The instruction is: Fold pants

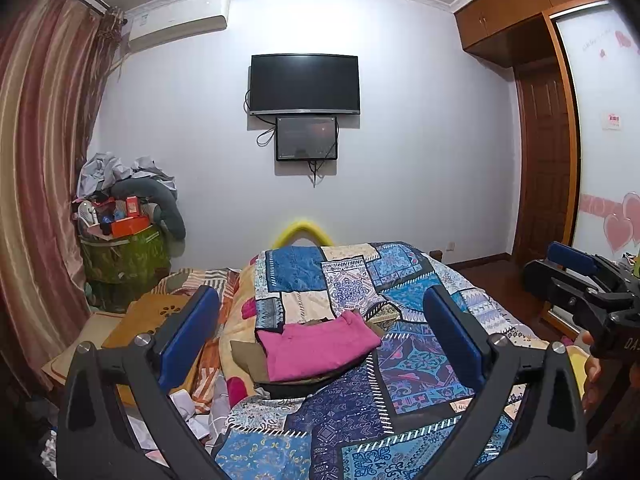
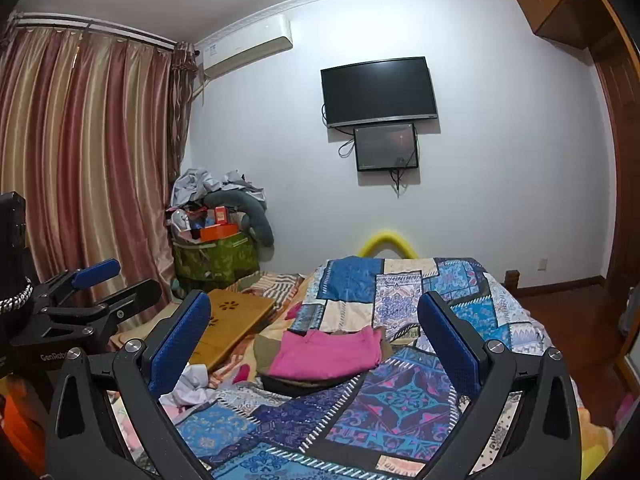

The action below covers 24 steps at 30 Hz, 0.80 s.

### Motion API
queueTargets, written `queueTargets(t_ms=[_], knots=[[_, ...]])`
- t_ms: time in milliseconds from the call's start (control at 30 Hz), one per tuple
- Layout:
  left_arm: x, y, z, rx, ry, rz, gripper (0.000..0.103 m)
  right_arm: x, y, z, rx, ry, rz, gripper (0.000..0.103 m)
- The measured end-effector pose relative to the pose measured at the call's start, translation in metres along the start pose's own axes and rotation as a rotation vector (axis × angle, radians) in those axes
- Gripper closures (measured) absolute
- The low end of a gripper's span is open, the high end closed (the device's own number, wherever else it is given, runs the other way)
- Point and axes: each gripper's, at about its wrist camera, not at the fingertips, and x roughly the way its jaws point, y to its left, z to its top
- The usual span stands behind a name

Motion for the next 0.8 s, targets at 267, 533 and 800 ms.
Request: queueTargets(t_ms=[267,533,800], knots=[[0.002,0.0038,0.0002,-0.01,0.011,-0.023,0.0,0.0007,0.0005,-0.0009,0.001,0.004,-0.004,0.0],[0.0041,0.0052,-0.0008,-0.012,0.017,-0.03,0.0,0.0012,0.0014,-0.0016,-0.005,0.003,-0.01,0.0],[0.0068,0.006,-0.002,-0.017,0.032,-0.054,0.0,0.0019,0.0033,-0.0033,-0.023,0.007,-0.014,0.0]])
